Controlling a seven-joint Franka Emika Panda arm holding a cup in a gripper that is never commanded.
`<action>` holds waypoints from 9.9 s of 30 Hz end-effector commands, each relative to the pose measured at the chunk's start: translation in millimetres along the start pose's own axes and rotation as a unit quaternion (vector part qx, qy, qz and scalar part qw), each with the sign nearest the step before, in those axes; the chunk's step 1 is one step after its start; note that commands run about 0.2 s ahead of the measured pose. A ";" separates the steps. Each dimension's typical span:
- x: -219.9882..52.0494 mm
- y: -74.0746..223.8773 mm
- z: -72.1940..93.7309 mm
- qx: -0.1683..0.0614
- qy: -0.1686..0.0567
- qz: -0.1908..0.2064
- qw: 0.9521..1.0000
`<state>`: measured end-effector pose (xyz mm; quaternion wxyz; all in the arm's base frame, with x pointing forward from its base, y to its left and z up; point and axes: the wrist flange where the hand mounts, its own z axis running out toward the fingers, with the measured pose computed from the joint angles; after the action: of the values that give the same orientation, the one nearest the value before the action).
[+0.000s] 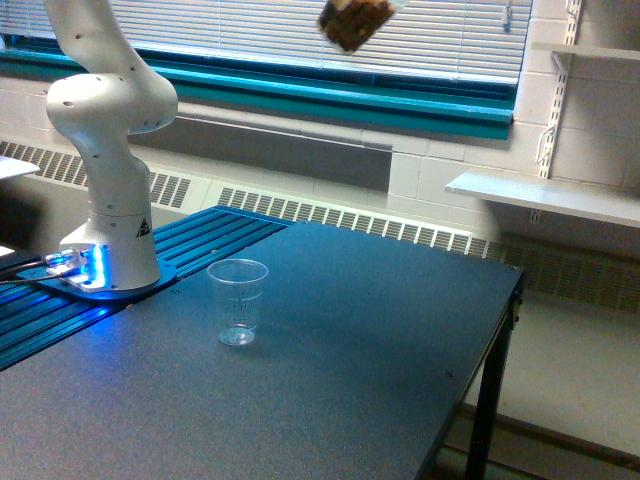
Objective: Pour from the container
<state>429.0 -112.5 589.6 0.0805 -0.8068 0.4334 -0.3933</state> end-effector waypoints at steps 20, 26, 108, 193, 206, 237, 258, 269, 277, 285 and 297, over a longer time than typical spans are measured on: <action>-118.0 115.1 79.5 -0.072 -0.108 0.025 0.991; -162.9 136.9 92.2 -0.092 -0.147 0.017 0.985; -180.8 203.8 95.6 -0.134 -0.227 0.018 0.964; -174.2 61.1 132.0 -0.126 -0.204 -0.017 0.971; -149.0 34.6 112.8 -0.099 -0.170 -0.015 0.980; -210.8 109.8 77.3 -0.153 -0.200 -0.005 0.968; -208.7 120.6 72.3 -0.156 -0.216 0.017 0.964; -215.4 130.8 68.4 -0.167 -0.229 0.018 0.959; -213.5 139.6 62.8 -0.176 -0.233 0.020 0.956; -201.2 146.1 55.7 -0.182 -0.229 0.026 0.956; -190.5 148.6 50.9 -0.181 -0.232 0.039 0.955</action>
<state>313.5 -67.5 379.8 0.0445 -0.8566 0.5012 -0.1138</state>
